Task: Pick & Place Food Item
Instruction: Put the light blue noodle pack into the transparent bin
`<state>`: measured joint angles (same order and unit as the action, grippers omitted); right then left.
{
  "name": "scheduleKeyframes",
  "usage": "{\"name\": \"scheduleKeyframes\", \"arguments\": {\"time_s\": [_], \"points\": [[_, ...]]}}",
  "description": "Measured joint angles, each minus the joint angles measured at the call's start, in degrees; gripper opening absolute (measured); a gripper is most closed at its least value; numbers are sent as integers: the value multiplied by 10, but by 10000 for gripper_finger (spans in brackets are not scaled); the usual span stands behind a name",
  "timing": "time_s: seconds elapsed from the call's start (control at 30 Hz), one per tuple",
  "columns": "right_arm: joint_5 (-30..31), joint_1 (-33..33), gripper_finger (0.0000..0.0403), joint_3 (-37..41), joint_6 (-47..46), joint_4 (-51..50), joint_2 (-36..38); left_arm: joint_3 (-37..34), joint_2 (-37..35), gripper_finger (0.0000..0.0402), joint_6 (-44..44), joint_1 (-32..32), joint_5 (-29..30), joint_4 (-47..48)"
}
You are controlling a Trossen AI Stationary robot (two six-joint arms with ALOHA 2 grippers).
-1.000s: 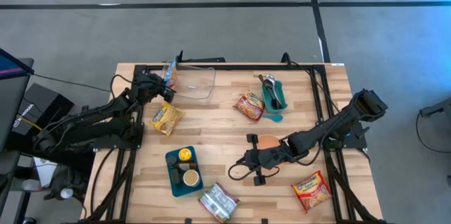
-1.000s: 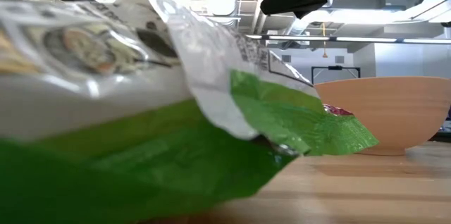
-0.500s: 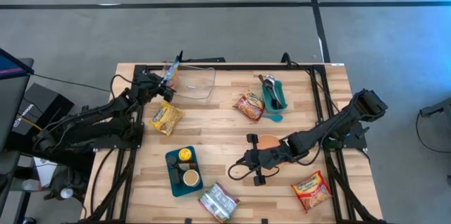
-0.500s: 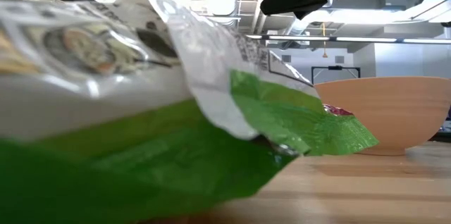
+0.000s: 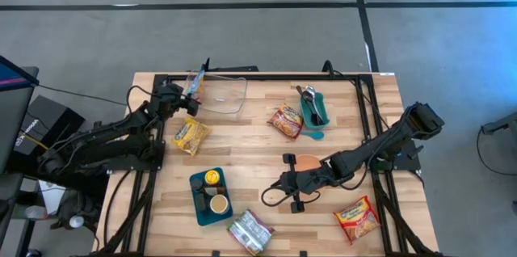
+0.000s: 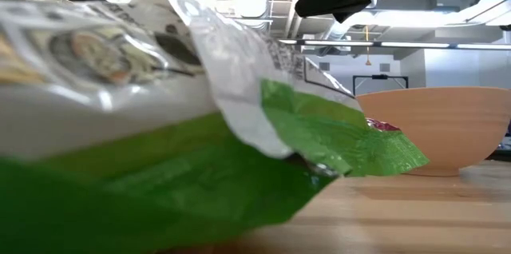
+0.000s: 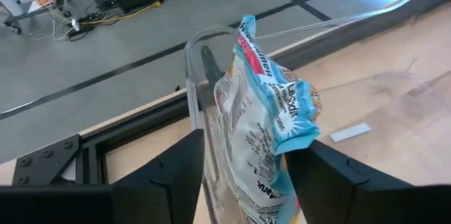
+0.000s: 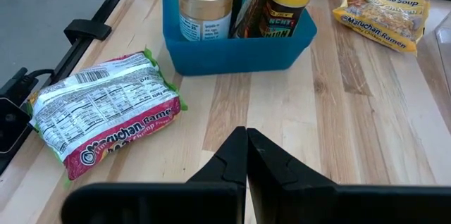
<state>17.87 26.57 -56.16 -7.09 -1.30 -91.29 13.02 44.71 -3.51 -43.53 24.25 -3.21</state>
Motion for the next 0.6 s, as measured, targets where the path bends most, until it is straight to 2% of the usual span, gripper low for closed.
{"name": "scheduleKeyframes", "arguments": {"time_s": [0.23,0.4,0.6], "points": [[0,0,0,0,0,0,0,0,0,211,-3,0,3,-2],[0,0,0,0,0,0,0,0,0,219,-30,0,38,-2],[0,0,0,0,0,0,0,0,0,227,-49,0,39,-2]]}}
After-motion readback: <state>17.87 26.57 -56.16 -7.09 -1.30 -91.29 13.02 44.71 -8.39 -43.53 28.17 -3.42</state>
